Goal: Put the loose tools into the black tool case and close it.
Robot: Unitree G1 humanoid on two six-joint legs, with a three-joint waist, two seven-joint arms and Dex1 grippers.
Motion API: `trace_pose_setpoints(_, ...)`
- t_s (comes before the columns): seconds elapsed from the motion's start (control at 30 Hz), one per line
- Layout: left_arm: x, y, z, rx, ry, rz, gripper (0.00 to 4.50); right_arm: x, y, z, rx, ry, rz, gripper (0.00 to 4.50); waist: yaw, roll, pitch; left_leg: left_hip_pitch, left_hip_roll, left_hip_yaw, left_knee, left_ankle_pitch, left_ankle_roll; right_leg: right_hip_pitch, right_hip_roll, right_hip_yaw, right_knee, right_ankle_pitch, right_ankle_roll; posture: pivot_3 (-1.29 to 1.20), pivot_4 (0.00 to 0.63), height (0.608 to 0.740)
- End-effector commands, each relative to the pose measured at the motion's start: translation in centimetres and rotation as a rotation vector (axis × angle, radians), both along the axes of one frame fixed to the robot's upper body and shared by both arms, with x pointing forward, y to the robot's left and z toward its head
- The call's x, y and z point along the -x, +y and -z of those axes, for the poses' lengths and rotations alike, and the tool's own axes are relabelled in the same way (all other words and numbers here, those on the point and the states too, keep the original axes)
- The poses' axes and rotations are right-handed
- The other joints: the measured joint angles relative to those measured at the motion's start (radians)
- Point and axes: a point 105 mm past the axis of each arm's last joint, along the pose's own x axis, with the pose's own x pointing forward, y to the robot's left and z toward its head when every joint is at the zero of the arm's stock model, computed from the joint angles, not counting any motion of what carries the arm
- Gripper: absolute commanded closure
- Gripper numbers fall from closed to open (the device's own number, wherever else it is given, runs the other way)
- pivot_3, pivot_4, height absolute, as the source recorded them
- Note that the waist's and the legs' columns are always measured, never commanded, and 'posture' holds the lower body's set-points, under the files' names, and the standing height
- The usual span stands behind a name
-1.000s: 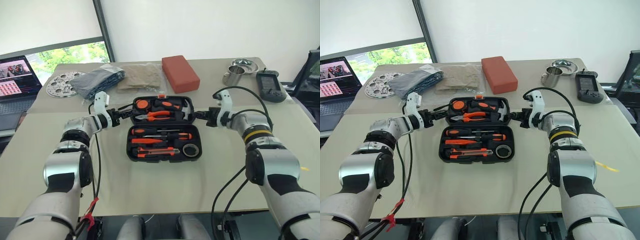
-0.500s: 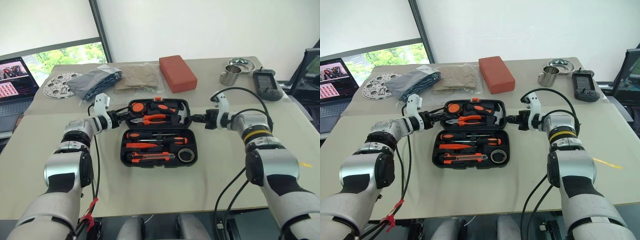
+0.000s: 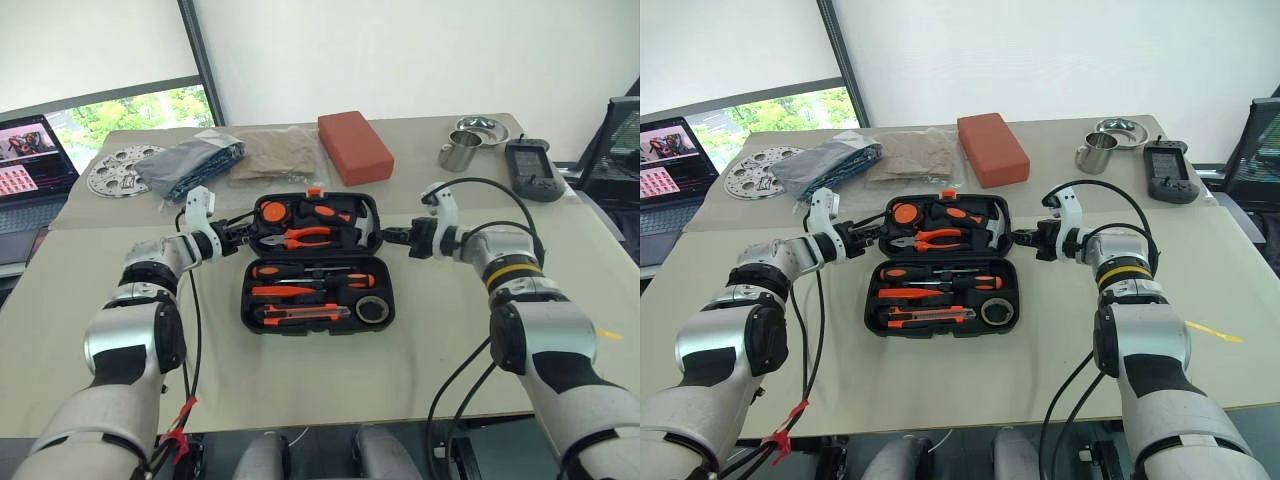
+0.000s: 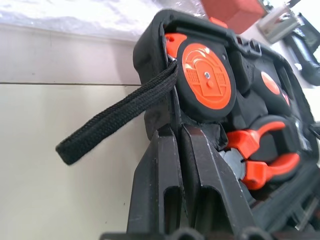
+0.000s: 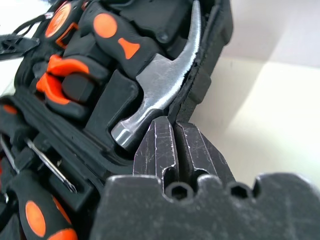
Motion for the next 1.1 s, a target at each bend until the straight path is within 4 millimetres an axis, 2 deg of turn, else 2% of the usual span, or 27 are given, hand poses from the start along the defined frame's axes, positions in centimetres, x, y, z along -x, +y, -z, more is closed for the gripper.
trace_pose_setpoints(0.03,0.4,0.2,-2.7,-0.008,-0.139,0.095,4.44,-1.0,-0.4,-4.1,-0.021,-0.216,0.015,4.50,0.001,0.000,0.000,0.000,0.000,0.000,0.000,0.000,0.000,0.000,0.000,0.000,0.000,0.000,0.000,0.00,0.150,0.707)
trace_pose_setpoints(0.23,1.8,-0.2,-4.9,-0.110,-0.357,0.187,4.44,-1.0,-0.4,-5.4,-0.008,-0.344,-0.007,4.50,0.006,0.000,0.000,-0.001,0.000,-0.001,0.000,0.000,-0.001,0.000,-0.001,0.000,0.000,0.000,0.000,0.00,0.150,0.707)
trace_pose_setpoints(0.43,2.8,-0.5,-6.0,-0.292,-0.548,0.170,4.44,-0.2,-0.5,-4.9,0.050,-0.439,-0.069,4.50,0.015,0.000,0.000,-0.001,0.001,-0.001,0.000,0.000,-0.001,0.000,-0.001,0.000,0.000,0.000,0.000,0.00,0.150,0.707)
trace_pose_setpoints(0.6,3.7,-0.8,-5.4,-0.471,-0.683,0.205,4.44,0.7,-0.5,-5.0,0.092,-0.573,-0.119,4.50,0.021,0.000,0.000,-0.001,0.001,0.000,0.000,0.000,-0.001,0.000,-0.001,0.001,0.000,0.000,0.000,0.00,0.150,0.707)
trace_pose_setpoints(0.87,5.2,-1.2,-4.8,-0.857,-0.992,0.246,4.44,2.9,-1.7,-3.4,0.329,-0.741,-0.241,4.50,0.027,0.000,0.000,0.001,0.001,0.001,0.000,0.000,-0.001,0.001,-0.001,0.002,-0.001,0.000,0.000,0.00,0.150,0.707)
trace_pose_setpoints(0.97,6.1,-1.6,-4.1,-1.044,-1.124,0.324,4.44,3.4,-2.1,-3.3,0.368,-0.772,-0.269,4.50,0.027,0.000,0.000,0.001,0.001,0.001,0.001,0.000,-0.001,0.002,-0.001,0.002,-0.001,0.001,-0.001,0.00,0.150,0.707)
trace_pose_setpoints(1.0,7.0,-1.9,-4.2,-1.155,-1.245,0.370,4.44,3.8,-2.4,-3.0,0.413,-0.787,-0.303,4.50,0.026,0.000,0.000,0.002,0.001,0.001,0.001,0.000,-0.001,0.002,-0.001,0.003,-0.001,0.001,-0.002,0.00,0.150,0.707)
trace_pose_setpoints(1.03,7.7,-2.1,-4.3,-1.217,-1.332,0.406,3.77,4.1,-2.6,-2.8,0.444,-0.797,-0.329,4.50,0.027,0.000,0.000,0.002,0.001,0.001,0.001,0.000,-0.001,0.002,-0.001,0.003,-0.001,0.001,-0.002,0.00,0.150,0.707)
trace_pose_setpoints(1.07,8.3,-2.1,-4.2,-1.242,-1.385,0.433,3.61,4.4,-2.8,-2.6,0.474,-0.800,-0.348,4.50,0.028,0.000,0.000,0.002,0.001,0.001,0.001,0.000,-0.001,0.002,-0.001,0.003,-0.002,0.001,-0.002,0.00,0.150,0.707)
trace_pose_setpoints(1.1,9.0,-2.3,-4.2,-1.267,-1.457,0.467,3.12,4.6,-3.1,-2.5,0.490,-0.801,-0.357,4.14,0.029,0.000,0.000,0.002,0.001,0.001,0.000,0.000,-0.001,0.002,-0.001,0.003,-0.002,0.001,-0.002,0.00,0.150,0.707)
